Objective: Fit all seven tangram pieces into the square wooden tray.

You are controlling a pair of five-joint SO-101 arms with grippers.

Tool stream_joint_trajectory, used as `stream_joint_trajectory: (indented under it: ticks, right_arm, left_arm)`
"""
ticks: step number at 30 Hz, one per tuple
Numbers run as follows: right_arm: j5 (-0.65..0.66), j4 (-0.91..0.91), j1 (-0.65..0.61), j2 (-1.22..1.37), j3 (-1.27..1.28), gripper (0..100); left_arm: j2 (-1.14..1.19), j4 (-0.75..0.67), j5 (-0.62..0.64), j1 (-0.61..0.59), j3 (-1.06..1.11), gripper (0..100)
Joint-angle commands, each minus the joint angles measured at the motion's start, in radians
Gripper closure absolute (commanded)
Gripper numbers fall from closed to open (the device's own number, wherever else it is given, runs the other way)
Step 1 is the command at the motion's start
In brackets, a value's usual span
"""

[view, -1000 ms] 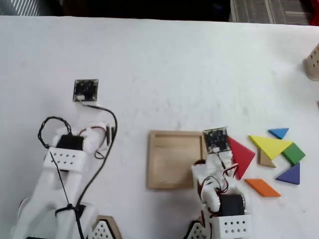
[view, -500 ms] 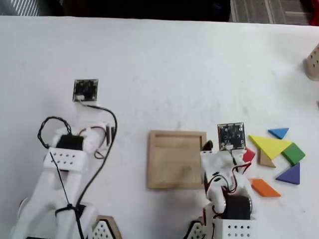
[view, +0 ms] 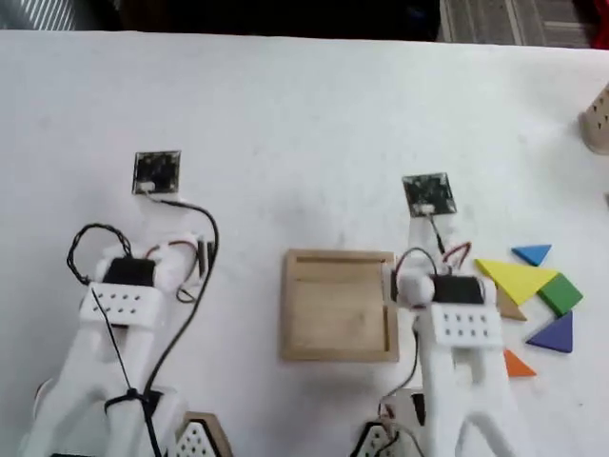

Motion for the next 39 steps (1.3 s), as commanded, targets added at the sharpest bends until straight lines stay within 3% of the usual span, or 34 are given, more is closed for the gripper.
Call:
stream_joint_trajectory:
  ticks: [1, 9, 14, 22, 27, 29, 39]
  right_arm:
    - [-0.017, -0.108, -0.031, 0.191, -0.063, 74.4]
    - [-0.158, -0.243, -0.045, 0.306, -0.057, 83.0]
    - [-0.157, -0.315, -0.045, 0.403, -0.066, 86.0]
    - [-0.157, -0.278, -0.044, 0.526, -0.164, 86.6]
    - [-0.158, -0.248, -0.039, 0.530, -0.198, 99.0]
    - [-0.169, -0.248, -0.039, 0.530, -0.210, 97.3]
    - [-0.503, -0.246, -0.067, 0.542, -0.336, 98.2]
  left_arm:
    - [0.002, -0.025, -0.012, -0.010, -0.011, 84]
    - [0.002, -0.026, -0.014, -0.008, -0.012, 84]
    - [0.002, -0.026, -0.014, -0.008, -0.009, 84]
    - [0.004, -0.026, -0.014, -0.008, -0.006, 84]
    - [0.004, -0.026, -0.014, -0.008, -0.006, 84]
    - [0.004, -0.026, -0.014, -0.008, -0.006, 84]
    - [0.004, -0.026, -0.015, -0.008, -0.006, 84]
